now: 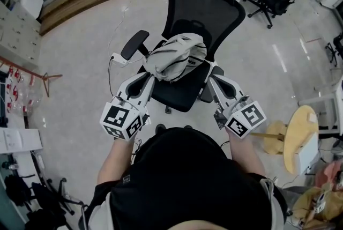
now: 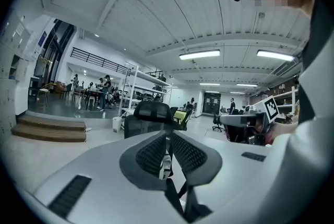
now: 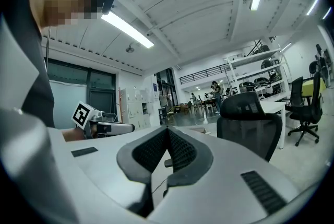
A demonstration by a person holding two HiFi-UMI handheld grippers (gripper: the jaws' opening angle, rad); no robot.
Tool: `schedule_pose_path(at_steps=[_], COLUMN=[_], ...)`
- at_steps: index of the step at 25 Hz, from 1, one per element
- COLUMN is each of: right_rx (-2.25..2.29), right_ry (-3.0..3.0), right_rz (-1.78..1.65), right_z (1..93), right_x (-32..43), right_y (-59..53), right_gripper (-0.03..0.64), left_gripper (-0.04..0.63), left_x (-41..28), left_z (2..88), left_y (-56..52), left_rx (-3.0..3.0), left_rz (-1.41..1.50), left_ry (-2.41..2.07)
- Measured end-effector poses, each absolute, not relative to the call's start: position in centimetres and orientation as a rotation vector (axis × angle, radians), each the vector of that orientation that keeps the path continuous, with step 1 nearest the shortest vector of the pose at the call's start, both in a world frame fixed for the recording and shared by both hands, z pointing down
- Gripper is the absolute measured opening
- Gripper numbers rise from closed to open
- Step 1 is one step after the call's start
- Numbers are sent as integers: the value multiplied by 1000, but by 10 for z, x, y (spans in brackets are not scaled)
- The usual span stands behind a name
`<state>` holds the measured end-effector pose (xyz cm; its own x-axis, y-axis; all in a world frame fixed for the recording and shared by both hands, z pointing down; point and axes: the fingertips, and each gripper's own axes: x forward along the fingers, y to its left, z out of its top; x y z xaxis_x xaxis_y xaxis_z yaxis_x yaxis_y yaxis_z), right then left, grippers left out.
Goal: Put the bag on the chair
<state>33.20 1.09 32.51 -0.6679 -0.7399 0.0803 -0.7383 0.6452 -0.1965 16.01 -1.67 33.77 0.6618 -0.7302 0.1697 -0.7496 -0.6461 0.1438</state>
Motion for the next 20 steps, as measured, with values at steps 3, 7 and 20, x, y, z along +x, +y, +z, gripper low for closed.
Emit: schedule_pose_path(at_steps=[3,7,20], right_rx=[-1275,-1264,-1270], right_ry=[2840,2853,2833], right_rz=[-327,-297,-287], right_z=[324,320,316], right_x=[337,338,352], right_y=[11,11,6], right_gripper=[28,28,28], left_gripper=[51,51,51], left_x=[162,162,162], left_z=[341,340,341], left_y=[-15,-16,-16], left_rx=[2665,2666,2651], left_rz=[150,147,148], left_ry=[-1212,-1220,-1248])
